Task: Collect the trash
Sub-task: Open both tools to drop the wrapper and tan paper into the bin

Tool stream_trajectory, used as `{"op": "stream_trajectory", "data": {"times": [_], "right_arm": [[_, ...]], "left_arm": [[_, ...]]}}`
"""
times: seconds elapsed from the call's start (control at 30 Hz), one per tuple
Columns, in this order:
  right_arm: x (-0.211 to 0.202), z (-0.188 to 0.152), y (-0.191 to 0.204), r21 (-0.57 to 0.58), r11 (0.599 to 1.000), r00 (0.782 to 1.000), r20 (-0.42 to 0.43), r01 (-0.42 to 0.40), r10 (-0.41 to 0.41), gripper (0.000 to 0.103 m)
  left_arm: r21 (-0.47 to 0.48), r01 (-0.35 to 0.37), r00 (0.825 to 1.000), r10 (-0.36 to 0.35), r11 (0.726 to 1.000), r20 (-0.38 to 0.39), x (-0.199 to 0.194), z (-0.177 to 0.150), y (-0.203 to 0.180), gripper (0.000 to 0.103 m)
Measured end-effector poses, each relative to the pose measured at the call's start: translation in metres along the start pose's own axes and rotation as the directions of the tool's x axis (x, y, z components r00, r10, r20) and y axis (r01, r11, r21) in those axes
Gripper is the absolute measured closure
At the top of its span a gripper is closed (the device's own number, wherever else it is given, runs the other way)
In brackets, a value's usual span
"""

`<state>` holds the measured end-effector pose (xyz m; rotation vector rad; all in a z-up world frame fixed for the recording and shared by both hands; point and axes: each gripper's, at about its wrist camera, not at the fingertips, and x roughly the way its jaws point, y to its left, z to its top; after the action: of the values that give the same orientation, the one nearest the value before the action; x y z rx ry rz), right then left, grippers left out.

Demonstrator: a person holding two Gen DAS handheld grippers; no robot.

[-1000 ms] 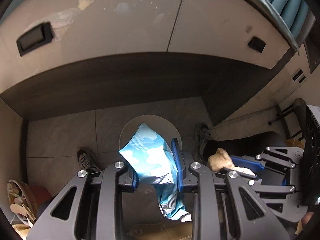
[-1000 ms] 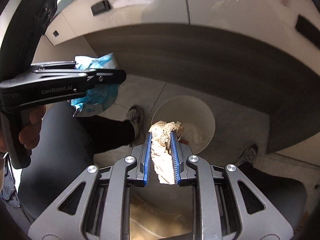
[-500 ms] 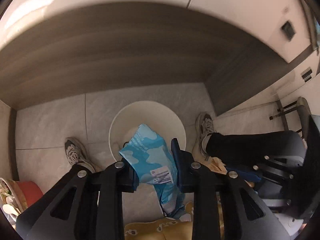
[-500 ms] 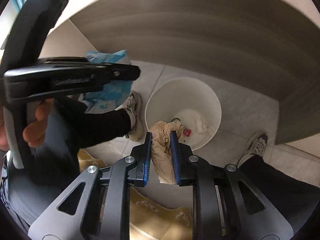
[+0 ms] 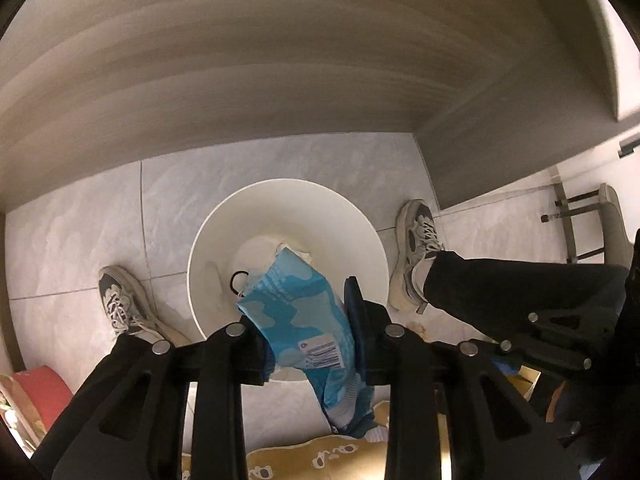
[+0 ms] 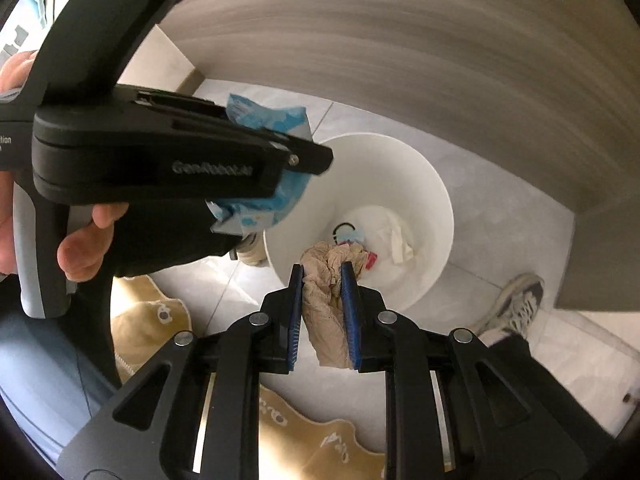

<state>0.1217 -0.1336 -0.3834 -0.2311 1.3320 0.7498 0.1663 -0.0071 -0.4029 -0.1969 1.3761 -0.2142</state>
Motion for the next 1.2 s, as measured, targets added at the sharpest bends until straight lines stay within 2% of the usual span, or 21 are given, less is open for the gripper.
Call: {"op": "stream_trajectory", "data": {"times": [0.23, 0.3, 0.37, 0.4, 0.43, 0.47, 0.63, 0.93, 0.97, 1.0, 1.07, 1.2], "right_arm": [[0.008, 0.010, 0.004, -0.014, 0.999, 0.999, -0.009, -0.036, 0.036, 0.086], [0.012, 0.010, 0.002, -0.020, 0.999, 0.999, -0.011, -0.040, 0.040, 0.086], [0.014, 0.010, 0.003, -0.024, 0.999, 0.999, -0.016, -0.040, 0.039, 0.085], [0.017, 0.011, 0.003, -0.023, 0.999, 0.999, -0.019, -0.039, 0.039, 0.085], [0.017, 0.011, 0.003, -0.023, 0.999, 0.999, -0.021, -0.039, 0.039, 0.085], [0.018, 0.012, 0.005, -0.022, 0.999, 0.999, -0.023, -0.038, 0.038, 0.085], [0.022, 0.015, 0.003, -0.017, 0.999, 0.999, -0.033, -0.032, 0.032, 0.085], [0.026, 0.016, 0.007, -0.011, 1.000, 1.000, -0.022, -0.008, 0.008, 0.083], [0.027, 0.016, 0.005, 0.000, 1.000, 1.000, -0.017, 0.004, -0.004, 0.064], [0.028, 0.015, 0.003, 0.014, 1.000, 1.000, -0.018, 0.017, -0.016, 0.014], [0.032, 0.014, -0.003, 0.048, 0.997, 0.998, -0.020, 0.062, -0.061, 0.005], [0.032, 0.012, -0.011, 0.063, 0.991, 0.993, -0.031, 0.117, -0.115, 0.005]], "left_arm": [[0.018, -0.015, 0.999, 0.016, 1.000, -0.038, 0.016, 0.005, 0.003, 0.071], [0.020, -0.023, 0.999, 0.024, 1.000, -0.037, 0.018, 0.006, 0.004, 0.065], [0.005, -0.026, 0.999, 0.026, 1.000, -0.035, 0.020, 0.007, 0.008, 0.046], [-0.006, -0.026, 0.999, 0.026, 1.000, -0.035, 0.021, 0.007, 0.011, 0.039], [-0.017, -0.027, 0.999, 0.026, 0.999, -0.033, 0.021, 0.007, 0.013, 0.027], [-0.025, -0.032, 0.999, 0.032, 0.999, -0.030, 0.020, 0.007, 0.016, 0.021], [-0.067, -0.045, 0.999, 0.044, 0.997, -0.014, 0.017, 0.008, 0.028, 0.014], [-0.172, -0.083, 0.996, 0.086, 0.982, 0.010, 0.010, 0.008, 0.058, 0.010], [-0.172, -0.093, 0.995, 0.096, 0.981, 0.015, 0.008, 0.008, 0.059, 0.009], [-0.170, -0.102, 0.994, 0.107, 0.980, 0.022, 0.007, 0.008, 0.060, 0.008], [-0.174, -0.117, 0.992, 0.125, 0.978, 0.036, 0.003, 0.008, 0.061, 0.008], [-0.209, -0.131, 0.988, 0.146, 0.969, 0.055, -0.005, 0.009, 0.067, 0.006]]}}
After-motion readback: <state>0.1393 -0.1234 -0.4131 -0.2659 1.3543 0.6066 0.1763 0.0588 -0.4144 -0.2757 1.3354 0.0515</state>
